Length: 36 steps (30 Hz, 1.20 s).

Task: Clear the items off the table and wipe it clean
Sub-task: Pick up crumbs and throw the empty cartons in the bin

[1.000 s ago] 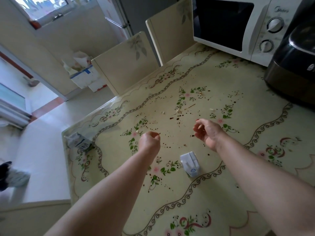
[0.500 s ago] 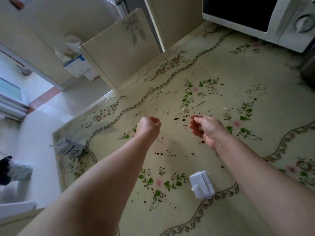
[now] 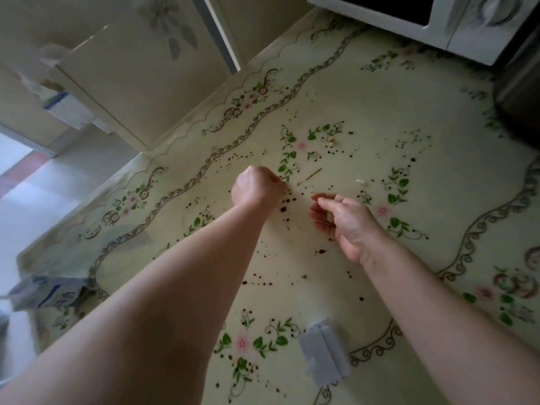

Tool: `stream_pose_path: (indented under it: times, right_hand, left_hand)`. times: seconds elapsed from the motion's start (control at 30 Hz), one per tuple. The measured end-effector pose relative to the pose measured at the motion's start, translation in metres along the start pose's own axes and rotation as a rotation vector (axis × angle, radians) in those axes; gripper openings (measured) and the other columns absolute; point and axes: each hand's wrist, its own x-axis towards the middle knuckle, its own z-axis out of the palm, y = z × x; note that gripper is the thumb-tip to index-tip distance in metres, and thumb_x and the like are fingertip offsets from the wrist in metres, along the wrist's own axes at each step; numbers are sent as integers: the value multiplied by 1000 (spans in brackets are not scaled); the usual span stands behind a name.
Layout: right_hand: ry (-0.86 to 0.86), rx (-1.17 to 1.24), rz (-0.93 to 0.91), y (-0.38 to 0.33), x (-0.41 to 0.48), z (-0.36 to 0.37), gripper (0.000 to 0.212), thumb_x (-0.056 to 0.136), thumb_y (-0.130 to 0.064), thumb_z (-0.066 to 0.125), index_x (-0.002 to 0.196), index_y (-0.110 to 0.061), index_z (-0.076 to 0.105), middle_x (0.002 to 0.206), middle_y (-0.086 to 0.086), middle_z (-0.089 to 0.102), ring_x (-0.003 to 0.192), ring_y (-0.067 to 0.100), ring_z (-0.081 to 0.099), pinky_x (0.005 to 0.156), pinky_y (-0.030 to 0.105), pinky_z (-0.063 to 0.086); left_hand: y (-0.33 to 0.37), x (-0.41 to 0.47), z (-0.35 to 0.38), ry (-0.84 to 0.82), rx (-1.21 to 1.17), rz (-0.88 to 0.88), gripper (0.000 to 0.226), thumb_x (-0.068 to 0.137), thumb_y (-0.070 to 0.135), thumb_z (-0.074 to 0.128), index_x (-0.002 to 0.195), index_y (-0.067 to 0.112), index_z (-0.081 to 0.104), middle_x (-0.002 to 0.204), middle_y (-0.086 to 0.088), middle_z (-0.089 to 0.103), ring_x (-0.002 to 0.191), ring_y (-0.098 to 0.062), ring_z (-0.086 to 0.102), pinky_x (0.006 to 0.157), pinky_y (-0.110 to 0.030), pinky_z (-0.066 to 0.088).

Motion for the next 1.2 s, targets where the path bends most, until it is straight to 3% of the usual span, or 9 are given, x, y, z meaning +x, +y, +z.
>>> stream_pose_path:
  times: [0.2, 0.37, 0.57, 0.67, 0.77, 0.8, 0.9, 1.0, 1.2]
  right_hand:
    - [8, 126, -9, -5, 0, -8, 15, 95, -5, 48, 95, -10, 62, 84, 4, 64, 79, 15, 61, 73, 27, 50]
    - [21, 260, -6, -8, -7, -16, 16, 96, -3, 45, 97, -7, 60, 86, 8, 64, 83, 19, 63, 86, 33, 50]
    - [101, 412, 67, -10, -22, -33, 22, 98, -15, 46, 109, -2, 61, 97, 13, 66, 89, 20, 64, 93, 33, 51]
    - [67, 452, 87, -11, -33, -37, 30, 99, -26, 43, 111, -4, 60, 103, 14, 64, 90, 20, 63, 86, 31, 52]
    - [47, 453, 82, -12, -41, -42, 31, 100, -30, 41, 108, -6, 59, 89, 11, 63, 73, 14, 61, 65, 24, 53]
    - [57, 460, 78, -12, -43, -45, 31, 100, -30, 41, 108, -5, 58, 89, 11, 63, 73, 15, 60, 65, 24, 54]
    - [127, 475, 59, -13, -46, -57, 29, 100, -25, 44, 104, -2, 60, 94, 15, 64, 85, 21, 63, 86, 31, 54]
    - [190, 439, 36, -13, -45, -74, 26, 99, -23, 46, 95, -5, 63, 89, 11, 67, 79, 19, 66, 79, 30, 54]
    - [180, 448, -5, -4, -40, -100, 25, 98, -25, 45, 95, -10, 64, 84, 7, 74, 76, 18, 68, 75, 30, 52]
  left_hand:
    - [10, 0, 0, 9, 146, 25, 6, 84, 28, 67, 87, 25, 71, 83, 4, 68, 75, -12, 65, 59, -26, 52]
    - [26, -21, -4, -77, -77, 104, 18, 82, 31, 72, 66, 28, 65, 75, 13, 65, 63, -7, 63, 61, -26, 57]
    - [46, -71, -7, -185, 15, 380, 8, 84, 32, 71, 83, 24, 71, 79, 11, 65, 71, -4, 65, 66, -25, 58]
    - [53, -89, -6, -229, 48, 451, 12, 85, 34, 69, 86, 22, 73, 78, 10, 69, 68, -3, 66, 63, -25, 59]
    - [58, -98, -2, -259, 62, 525, 17, 86, 38, 68, 89, 23, 74, 77, 9, 72, 63, 0, 67, 58, -22, 58]
    - [60, -99, -1, -248, 53, 531, 16, 86, 36, 68, 89, 23, 75, 79, 10, 72, 63, 0, 66, 57, -20, 57]
    - [66, -95, 2, -153, 6, 483, 10, 88, 25, 66, 91, 21, 74, 86, 10, 71, 70, -3, 66, 61, -17, 55]
    - [70, -84, 11, -110, -9, 392, 10, 88, 20, 65, 93, 21, 74, 93, 8, 71, 75, -6, 65, 67, -21, 56]
    - [86, -65, 36, -103, 77, 385, 24, 92, 21, 63, 115, 23, 68, 115, 6, 68, 85, -4, 56, 62, -12, 41]
